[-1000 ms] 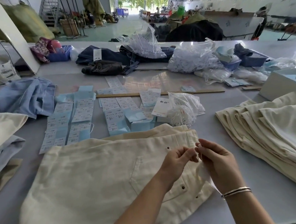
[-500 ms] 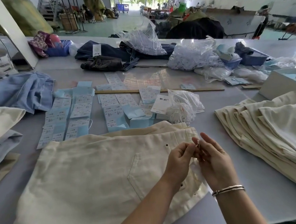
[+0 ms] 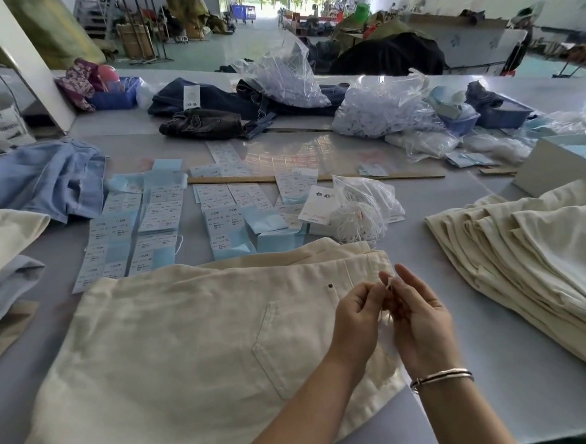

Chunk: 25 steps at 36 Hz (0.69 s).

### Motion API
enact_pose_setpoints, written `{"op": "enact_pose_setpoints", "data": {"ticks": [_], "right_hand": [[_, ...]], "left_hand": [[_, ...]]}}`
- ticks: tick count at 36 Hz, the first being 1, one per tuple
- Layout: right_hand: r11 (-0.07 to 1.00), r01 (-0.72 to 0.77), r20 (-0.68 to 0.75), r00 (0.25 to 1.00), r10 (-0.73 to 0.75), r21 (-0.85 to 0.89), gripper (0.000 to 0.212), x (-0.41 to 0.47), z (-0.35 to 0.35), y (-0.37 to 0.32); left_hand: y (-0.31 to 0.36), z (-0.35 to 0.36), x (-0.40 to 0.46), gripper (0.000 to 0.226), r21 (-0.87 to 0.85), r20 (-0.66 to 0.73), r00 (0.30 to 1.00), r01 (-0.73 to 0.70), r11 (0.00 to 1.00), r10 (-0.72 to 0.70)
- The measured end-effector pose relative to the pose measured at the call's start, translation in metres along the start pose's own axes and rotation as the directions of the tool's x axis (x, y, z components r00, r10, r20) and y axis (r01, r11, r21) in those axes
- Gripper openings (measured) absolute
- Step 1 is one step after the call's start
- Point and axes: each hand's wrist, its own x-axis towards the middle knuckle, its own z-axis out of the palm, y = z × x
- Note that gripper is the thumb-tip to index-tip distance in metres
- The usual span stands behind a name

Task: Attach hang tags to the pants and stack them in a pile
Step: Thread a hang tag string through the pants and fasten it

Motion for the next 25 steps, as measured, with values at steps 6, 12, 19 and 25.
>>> {"op": "enact_pose_setpoints", "data": {"ticks": [6,12,19,25], "right_hand": [[1.0,0.017,-0.021,1.0,-0.017,0.021,0.02,0.0018,-0.0005,0.0036],[1.0,0.025,-0.028,0.999,-0.025,0.014,0.021,0.0036,-0.0006,0.0052],[1.0,0.024,-0.036,0.999,-0.023,0.007,0.02,0.0033,-0.001,0.0071],[1.0,0.02,-0.044,0.999,-0.02,0.001,0.018,0.0036,-0.0017,0.0107]], "left_hand": [[-0.0014,0.002,0.0011,0.021,-0.011,-0.015,1.0,0.027,1.0,-0.027],[-0.0014,0.0021,0.0018,0.021,0.013,-0.018,1.0,0.017,1.0,-0.016],[-0.0034,0.0011,0.002,0.021,0.024,-0.026,0.999,0.027,0.999,-0.026],[-0.0079,0.0033,0.0015,0.019,-0.013,-0.058,0.998,0.038,0.999,-0.039]]}}
